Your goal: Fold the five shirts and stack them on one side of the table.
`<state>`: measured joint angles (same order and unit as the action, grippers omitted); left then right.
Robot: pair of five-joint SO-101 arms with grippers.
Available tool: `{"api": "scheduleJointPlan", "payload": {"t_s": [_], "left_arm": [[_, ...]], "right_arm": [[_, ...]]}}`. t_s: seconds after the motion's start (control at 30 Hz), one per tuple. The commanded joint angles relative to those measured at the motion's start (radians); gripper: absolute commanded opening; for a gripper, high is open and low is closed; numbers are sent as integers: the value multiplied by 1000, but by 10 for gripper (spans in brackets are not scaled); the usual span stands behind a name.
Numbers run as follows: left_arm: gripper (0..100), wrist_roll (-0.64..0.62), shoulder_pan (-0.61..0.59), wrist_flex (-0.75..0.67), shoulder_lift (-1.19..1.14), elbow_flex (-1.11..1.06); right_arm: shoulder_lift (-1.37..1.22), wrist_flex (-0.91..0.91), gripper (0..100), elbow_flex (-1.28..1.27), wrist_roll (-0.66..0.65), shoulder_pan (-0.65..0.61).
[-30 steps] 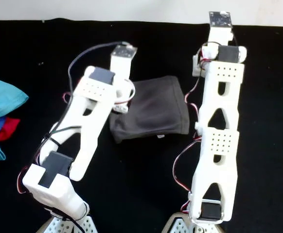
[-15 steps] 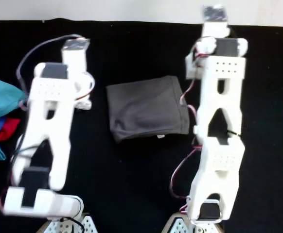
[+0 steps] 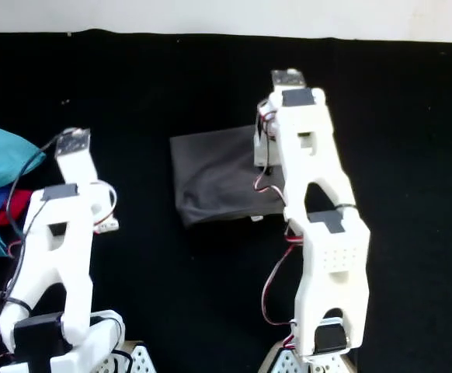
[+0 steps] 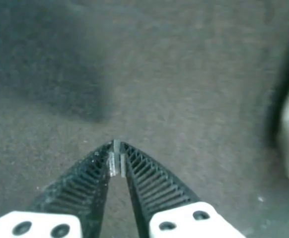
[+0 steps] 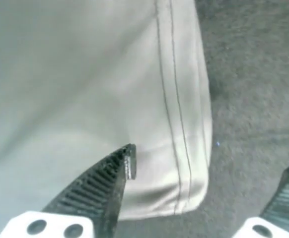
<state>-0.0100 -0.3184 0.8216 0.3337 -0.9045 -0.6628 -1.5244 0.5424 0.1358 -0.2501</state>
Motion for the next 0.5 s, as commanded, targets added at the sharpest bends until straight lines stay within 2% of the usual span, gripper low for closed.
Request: {"api": "scheduleJointPlan", "payload": {"t_s": [0.0, 0.2, 0.27, 0.37, 0.4, 0.47], "left_arm": [[10, 6, -19, -84, 38, -51], [10, 5, -13, -238, 36, -160], [10, 5, -13, -318, 39, -203], [8, 5, -10, -341, 44, -217], [8, 5, -1, -341, 44, -219], [8, 8, 16, -339, 41, -220]], "right_arm": [[-48, 58, 423, 1, 14, -4], [-153, 139, 396, 1, 34, -4], [-180, 157, 286, 1, 32, -4], [-213, 145, 45, 45, 31, -5], [-223, 136, 0, 74, 17, -5], [-248, 104, 23, 130, -52, -5]]}}
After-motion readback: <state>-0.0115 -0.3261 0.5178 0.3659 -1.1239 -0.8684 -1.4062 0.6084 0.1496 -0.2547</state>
